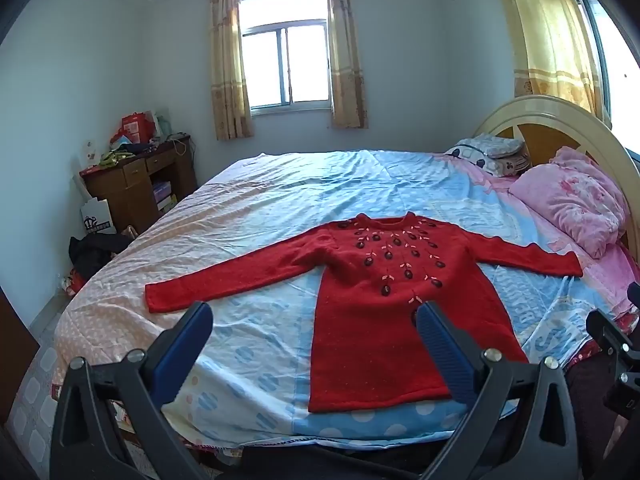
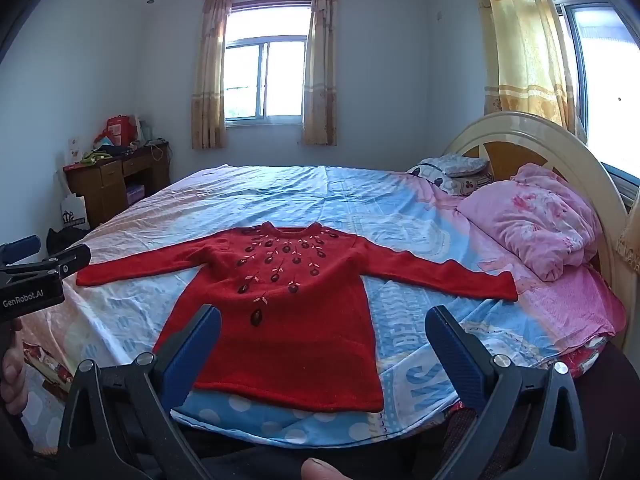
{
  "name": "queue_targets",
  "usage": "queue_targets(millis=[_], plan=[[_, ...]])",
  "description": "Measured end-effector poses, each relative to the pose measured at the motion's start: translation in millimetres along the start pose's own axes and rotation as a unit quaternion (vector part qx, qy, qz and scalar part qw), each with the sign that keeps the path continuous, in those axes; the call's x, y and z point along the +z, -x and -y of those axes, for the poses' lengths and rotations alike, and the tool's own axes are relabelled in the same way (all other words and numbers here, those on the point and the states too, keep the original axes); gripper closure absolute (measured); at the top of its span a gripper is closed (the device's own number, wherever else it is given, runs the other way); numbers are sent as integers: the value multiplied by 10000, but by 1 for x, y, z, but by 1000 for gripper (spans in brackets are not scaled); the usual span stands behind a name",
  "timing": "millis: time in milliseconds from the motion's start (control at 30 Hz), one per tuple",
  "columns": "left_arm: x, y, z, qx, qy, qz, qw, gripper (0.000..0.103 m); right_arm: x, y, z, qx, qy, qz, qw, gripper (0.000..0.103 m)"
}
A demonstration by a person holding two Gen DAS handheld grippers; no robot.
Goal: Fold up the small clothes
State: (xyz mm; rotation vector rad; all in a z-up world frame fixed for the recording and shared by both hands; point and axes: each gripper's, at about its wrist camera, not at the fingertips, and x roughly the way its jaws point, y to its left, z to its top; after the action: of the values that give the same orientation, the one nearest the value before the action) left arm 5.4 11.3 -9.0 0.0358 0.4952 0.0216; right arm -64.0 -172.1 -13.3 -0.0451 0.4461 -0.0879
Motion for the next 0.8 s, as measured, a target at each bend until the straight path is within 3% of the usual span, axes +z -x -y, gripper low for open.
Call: queue_targets(millis=[800], plan=[[2,-4,-3,10,42,-107,9999,0,-4,-5,5,-2,-38,-37,10000,1]])
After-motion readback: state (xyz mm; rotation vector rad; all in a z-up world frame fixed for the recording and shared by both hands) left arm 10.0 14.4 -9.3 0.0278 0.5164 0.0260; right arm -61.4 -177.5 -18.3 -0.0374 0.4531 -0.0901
